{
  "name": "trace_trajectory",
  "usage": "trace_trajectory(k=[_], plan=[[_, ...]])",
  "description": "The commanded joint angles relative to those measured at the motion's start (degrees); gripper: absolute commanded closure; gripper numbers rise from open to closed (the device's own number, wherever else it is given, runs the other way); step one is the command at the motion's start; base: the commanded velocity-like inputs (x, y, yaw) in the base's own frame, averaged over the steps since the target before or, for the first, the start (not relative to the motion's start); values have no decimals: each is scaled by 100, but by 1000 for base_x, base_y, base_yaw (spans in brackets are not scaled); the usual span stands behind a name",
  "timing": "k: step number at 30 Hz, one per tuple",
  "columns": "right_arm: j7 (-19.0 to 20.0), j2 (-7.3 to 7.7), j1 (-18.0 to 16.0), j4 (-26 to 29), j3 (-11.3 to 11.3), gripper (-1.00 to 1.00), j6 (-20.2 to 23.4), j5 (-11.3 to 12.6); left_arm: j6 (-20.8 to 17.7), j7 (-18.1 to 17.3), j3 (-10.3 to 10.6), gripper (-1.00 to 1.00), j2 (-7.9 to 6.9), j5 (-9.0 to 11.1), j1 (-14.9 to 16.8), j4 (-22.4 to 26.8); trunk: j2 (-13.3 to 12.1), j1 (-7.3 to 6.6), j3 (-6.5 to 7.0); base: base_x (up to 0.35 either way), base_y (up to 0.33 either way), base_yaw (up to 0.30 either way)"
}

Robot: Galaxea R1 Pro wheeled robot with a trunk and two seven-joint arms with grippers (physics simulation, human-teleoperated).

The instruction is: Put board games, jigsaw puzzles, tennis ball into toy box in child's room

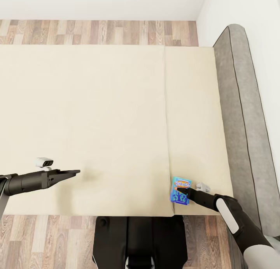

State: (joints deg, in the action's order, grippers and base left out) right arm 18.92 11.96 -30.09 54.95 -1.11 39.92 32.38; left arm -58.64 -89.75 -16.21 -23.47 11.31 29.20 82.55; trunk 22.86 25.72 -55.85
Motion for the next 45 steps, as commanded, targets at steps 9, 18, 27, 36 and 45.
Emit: trace_trajectory(k=[9,18,27,36,45], plan=[[15,-54,4,-2,93,-100,24,48,-60,-25,4,-100,0,-6,6,-2,6,6,-6,0,64,0],[15,-54,10,-2,93,-100,19,43,-60,-25,3,-100,0,-6,7,-2,6,6,-6,0,58,0],[15,-62,11,4,93,-100,16,45,-60,-25,0,-100,0,-6,7,-2,6,6,-6,0,41,0],[15,-63,12,6,93,-100,15,46,-60,-25,-4,-100,0,-6,7,-2,6,6,-6,0,3,0],[15,-63,12,6,95,-100,15,48,-60,-25,-5,-100,0,-5,7,-2,6,6,2,0,0,0]])
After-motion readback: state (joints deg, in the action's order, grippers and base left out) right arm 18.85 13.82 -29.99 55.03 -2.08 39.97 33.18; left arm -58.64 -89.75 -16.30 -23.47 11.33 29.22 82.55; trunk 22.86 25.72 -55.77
